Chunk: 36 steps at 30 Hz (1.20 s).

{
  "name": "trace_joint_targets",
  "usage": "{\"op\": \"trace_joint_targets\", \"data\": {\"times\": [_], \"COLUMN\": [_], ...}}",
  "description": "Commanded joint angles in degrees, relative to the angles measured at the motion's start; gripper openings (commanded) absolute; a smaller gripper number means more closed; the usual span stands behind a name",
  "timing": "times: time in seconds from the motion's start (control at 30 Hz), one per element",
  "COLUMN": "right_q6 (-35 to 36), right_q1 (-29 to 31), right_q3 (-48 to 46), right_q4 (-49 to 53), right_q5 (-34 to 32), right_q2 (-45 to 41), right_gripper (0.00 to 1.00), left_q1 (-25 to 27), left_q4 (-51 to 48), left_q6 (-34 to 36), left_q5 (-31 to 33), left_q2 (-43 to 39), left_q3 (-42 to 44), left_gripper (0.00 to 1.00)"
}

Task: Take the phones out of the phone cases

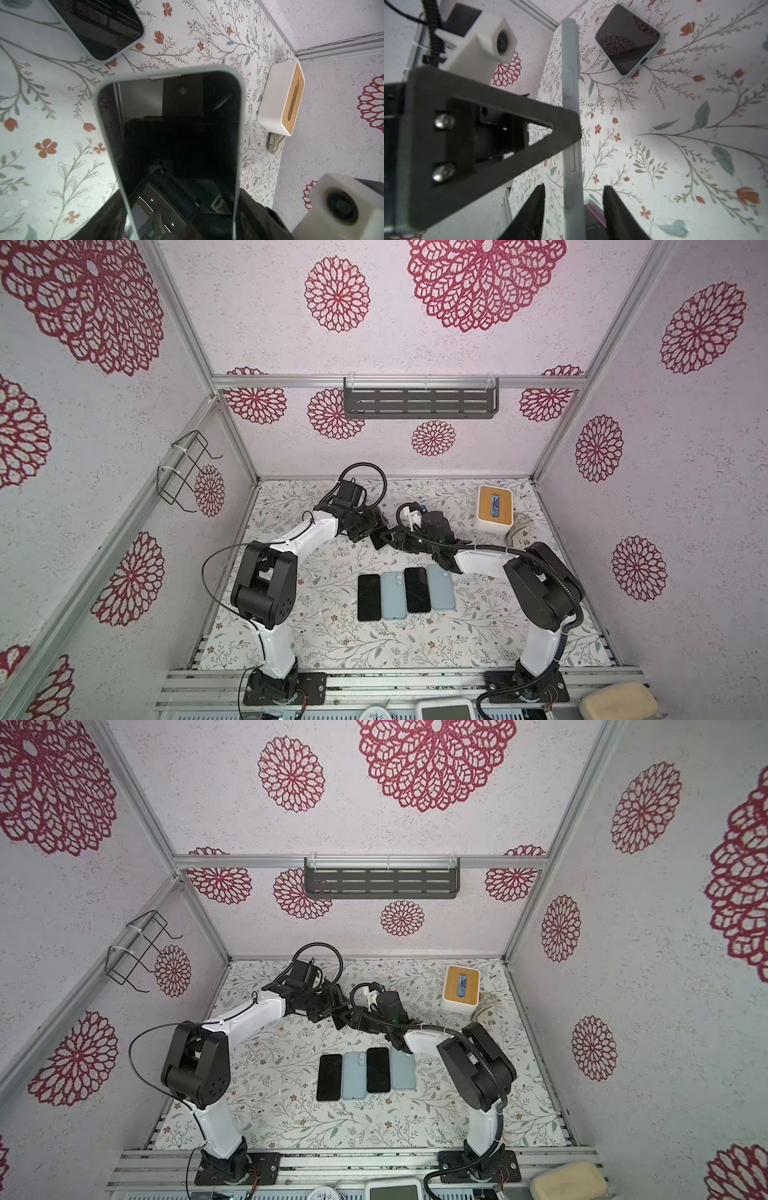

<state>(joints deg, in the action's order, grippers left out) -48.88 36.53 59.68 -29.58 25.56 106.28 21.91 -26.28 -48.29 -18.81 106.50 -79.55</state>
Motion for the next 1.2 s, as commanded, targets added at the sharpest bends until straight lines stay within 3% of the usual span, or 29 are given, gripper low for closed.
{"op": "trace_joint_targets", "data": {"times": [0.0, 0.17, 0.27, 0.53, 0.67, 0.9, 1.03, 1.17], "right_q6": [-0.6, -1.66, -1.96, -1.89, -2.32, -0.51, -4.05, -8.41], "right_q1": [-0.06, -0.15, -0.15, -0.88, -3.84, -11.06, -12.72, -12.89], "right_q3": [-0.37, -1.61, -2.36, -6.67, -10.99, -15.0, -16.37, -17.86], "right_q4": [-2.98, -4.36, -4.62, -3.21, -1.69, 0.42, -4.89, -11.02], "right_q5": [-0.16, -0.03, 0.76, 5.34, 8.12, 16.03, 20.56, 22.11], "right_q2": [-1.82, -2.85, -4.15, -12.43, -19.69, -32.14, -35.29, -36.86], "right_gripper": [0.34, 0.09, 0.0, 0.0, 0.0, 0.0, 0.0, 0.0], "left_q1": [0.66, 1.45, 1.55, 0.18, -0.72, -1.78, -1.17, -0.62], "left_q4": [4.39, 5.56, 9.0, 15.95, 27.51, 49.0, 62.17, 80.32], "left_q6": [-0.9, -0.91, -1.66, 0.18, 1.1, -0.14, -5.99, -16.16], "left_q5": [-1.25, -1.76, -2.61, -3.53, -4.89, -13.83, -20.7, -24.11], "left_q2": [-3.35, -5.39, -8.41, -18.25, -27.01, -33.71, -28.71, -21.01], "left_q3": [0.77, 2.91, 6.25, 14.29, 22.54, 33.29, 34.19, 35.77], "left_gripper": [0.43, 0.43, 0.51, 0.87, 0.99, 0.97, 0.97, 0.97]}}
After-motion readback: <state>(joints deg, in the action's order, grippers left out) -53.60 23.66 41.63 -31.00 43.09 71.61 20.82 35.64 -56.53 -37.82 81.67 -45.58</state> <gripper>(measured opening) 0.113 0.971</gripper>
